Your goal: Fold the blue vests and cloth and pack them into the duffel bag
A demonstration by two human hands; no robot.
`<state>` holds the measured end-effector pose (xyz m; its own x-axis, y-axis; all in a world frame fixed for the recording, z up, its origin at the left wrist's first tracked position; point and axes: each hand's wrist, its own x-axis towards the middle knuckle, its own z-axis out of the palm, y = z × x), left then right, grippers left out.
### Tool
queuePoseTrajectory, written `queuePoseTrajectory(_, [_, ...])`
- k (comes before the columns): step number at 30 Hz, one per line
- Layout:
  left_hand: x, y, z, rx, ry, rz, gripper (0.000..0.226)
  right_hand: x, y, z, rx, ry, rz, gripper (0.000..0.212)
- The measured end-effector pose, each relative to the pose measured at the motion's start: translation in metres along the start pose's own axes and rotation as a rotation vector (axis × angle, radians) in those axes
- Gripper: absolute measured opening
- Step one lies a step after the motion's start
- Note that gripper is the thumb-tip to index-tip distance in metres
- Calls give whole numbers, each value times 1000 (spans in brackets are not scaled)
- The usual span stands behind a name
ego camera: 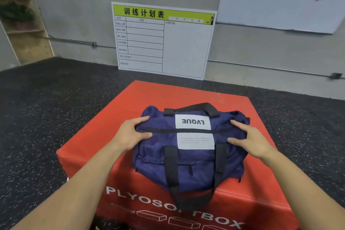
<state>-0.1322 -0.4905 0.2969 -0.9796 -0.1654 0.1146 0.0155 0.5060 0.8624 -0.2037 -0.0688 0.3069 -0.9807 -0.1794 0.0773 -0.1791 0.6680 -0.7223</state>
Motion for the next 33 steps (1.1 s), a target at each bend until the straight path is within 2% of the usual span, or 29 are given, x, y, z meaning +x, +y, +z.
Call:
queuePoseTrajectory(4, [27, 21, -7, -69, 56, 73, 67, 16, -8, -9, 45, 33, -33, 78])
queuePoseTrajectory(8, [72, 50, -18, -108, 98, 120, 60, 42, -35, -21, 196, 62, -50, 77])
queuePoseTrajectory(13, [141, 72, -31, -188, 141, 106, 61, 93, -59, -37, 344, 121, -93, 76])
queuePoseTrajectory(19, [233, 90, -26, -242, 130, 131, 61, 170, -54, -48, 382, 173, -77, 76])
queuePoseTrajectory(23, [287, 70, -2, -153, 64, 47, 62, 216, -26, -31, 287, 178, 17, 77])
queuePoseTrajectory(27, [299, 15, 32, 138, -101, -36, 73, 234, 10, 3, 78, 75, 181, 83])
queuePoseTrajectory(30, [292, -3, 36, 205, -88, 32, 74, 229, 14, 7, 43, 90, 165, 83])
queuePoseTrajectory(33, [269, 8, 27, 273, -27, 145, 72, 213, 1, -1, -4, 122, 125, 83])
